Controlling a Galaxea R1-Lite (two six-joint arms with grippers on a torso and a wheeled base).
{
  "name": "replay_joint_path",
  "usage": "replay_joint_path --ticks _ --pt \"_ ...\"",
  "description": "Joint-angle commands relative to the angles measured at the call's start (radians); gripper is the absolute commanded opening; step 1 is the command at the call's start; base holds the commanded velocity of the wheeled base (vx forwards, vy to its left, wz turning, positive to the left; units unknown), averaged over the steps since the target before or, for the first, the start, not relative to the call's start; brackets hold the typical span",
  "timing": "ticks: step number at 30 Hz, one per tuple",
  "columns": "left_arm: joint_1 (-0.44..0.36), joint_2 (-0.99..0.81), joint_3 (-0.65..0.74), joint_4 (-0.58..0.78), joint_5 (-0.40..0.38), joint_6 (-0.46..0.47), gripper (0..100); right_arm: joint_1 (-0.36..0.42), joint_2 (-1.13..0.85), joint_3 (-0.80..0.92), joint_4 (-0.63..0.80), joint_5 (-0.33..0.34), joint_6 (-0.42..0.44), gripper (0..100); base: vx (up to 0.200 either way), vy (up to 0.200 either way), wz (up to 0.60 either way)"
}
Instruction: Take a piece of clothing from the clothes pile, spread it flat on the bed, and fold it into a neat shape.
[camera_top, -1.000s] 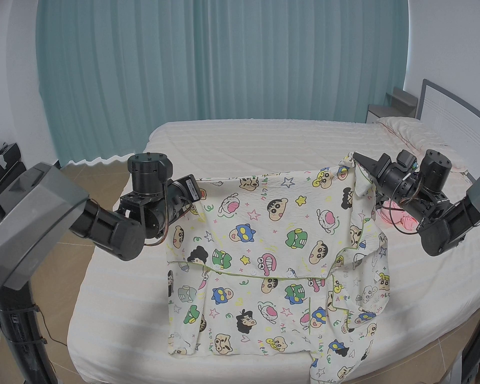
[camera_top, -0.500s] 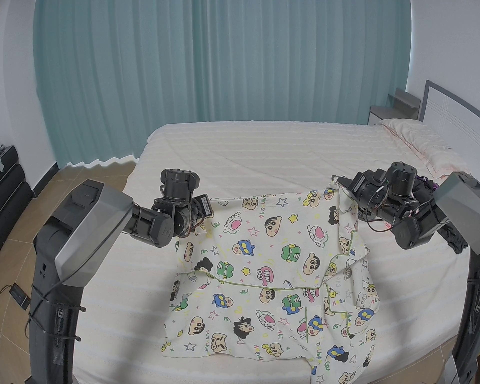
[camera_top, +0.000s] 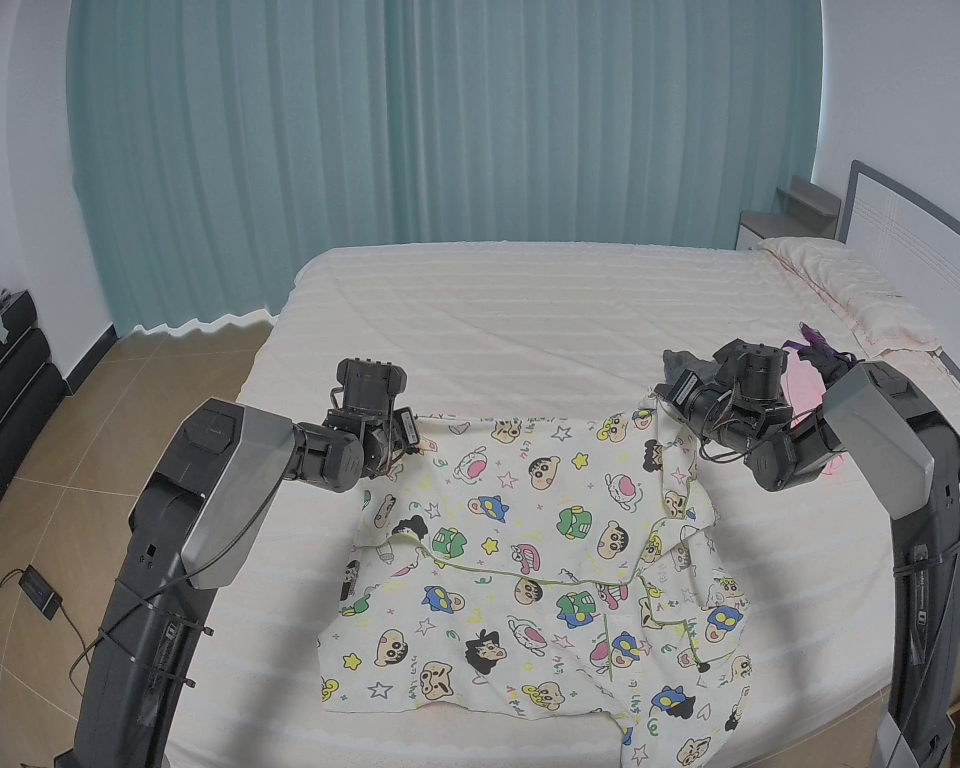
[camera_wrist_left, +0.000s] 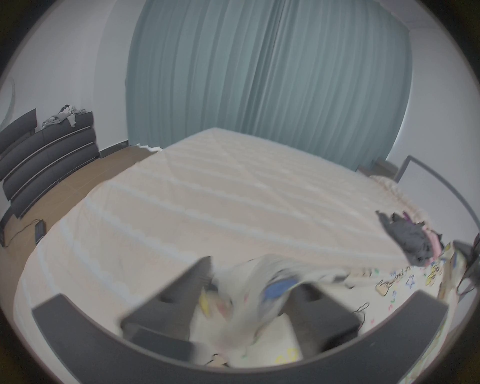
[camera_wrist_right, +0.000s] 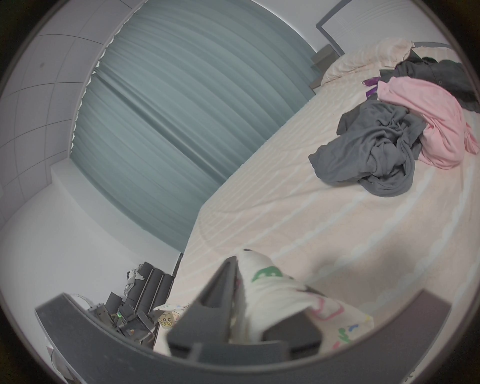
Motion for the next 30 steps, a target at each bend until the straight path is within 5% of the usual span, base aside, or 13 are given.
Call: replay_joint_path --ticks 1,10,17,25,30 --pt "0.008 0.146 -0.013 0.119 0.026 0.000 100 0.000 0.182 -0.203 0.110 -0.077 0.005 100 0.000 0.000 0.00" --pt "0.043 0.213 -0.013 0.192 0.084 -0.013 100 -0.051 0.243 -0.406 0.294 -0.184 0.066 100 0.000 0.000 0.00" --pt "0.067 0.141 -0.013 0.269 0.077 -0.124 100 -0.097 0.187 -0.360 0.311 -0.180 0.108 100 0.000 0.000 0.00" --pt "0.093 -0.038 -0.013 0.409 -0.061 -0.290 100 -0.189 -0.123 0.139 0.196 0.064 0.103 100 0.000 0.000 0.00" --pt "0.100 -0.098 -0.013 0.410 -0.077 -0.307 100 -0.207 -0.194 0.340 0.040 0.089 0.103 100 0.000 0.000 0.00"
